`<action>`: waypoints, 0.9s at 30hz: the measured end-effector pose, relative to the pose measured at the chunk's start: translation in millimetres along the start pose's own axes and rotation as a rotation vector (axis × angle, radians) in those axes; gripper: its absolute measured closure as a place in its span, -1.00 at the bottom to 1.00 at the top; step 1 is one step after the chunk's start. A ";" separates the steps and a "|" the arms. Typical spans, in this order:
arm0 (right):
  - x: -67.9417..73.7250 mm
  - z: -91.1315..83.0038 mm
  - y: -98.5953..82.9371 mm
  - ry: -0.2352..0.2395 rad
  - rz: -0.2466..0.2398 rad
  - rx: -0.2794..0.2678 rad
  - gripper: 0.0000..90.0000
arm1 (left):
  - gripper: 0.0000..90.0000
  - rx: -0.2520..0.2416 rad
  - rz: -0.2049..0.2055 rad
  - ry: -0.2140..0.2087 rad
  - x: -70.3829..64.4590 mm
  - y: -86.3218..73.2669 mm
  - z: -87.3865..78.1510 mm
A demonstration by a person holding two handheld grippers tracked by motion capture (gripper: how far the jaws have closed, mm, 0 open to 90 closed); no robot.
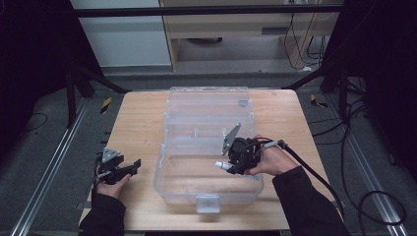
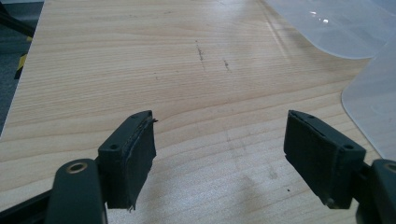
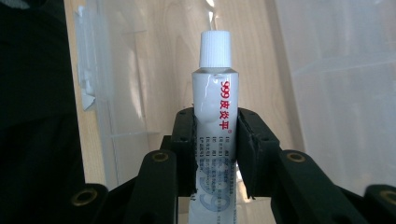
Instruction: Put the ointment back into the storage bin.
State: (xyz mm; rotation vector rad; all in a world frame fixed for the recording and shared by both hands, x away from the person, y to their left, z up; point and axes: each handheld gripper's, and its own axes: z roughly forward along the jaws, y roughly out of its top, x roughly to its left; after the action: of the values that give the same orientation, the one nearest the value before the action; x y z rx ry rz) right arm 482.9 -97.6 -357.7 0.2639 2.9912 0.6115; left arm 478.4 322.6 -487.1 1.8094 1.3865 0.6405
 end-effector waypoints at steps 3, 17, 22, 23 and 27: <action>1.2 5.1 0.7 0.005 -0.016 0.014 0.55 | -0.46 0.000 0.000 0.000 0.1 0.0 0.0; 6.0 37.9 -0.1 0.030 -0.090 0.113 0.55 | -0.46 0.000 0.001 0.001 0.3 0.1 -0.1; 6.3 45.8 -0.1 0.037 -0.102 0.128 0.55 | -0.46 0.000 0.000 0.001 0.3 0.1 -0.3; 6.5 49.2 -0.3 0.036 -0.103 0.141 0.55 | -0.46 -0.002 -0.002 0.002 0.1 0.1 -0.1; 6.1 56.1 -1.6 0.034 -0.108 0.166 0.55 | -0.46 0.000 0.000 0.001 0.4 0.1 -0.2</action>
State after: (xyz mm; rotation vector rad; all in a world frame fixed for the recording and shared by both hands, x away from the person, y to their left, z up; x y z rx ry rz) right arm 482.9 -76.4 -410.0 0.1009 3.0682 0.3617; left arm 478.4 323.0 -486.9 1.8100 1.3872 0.6419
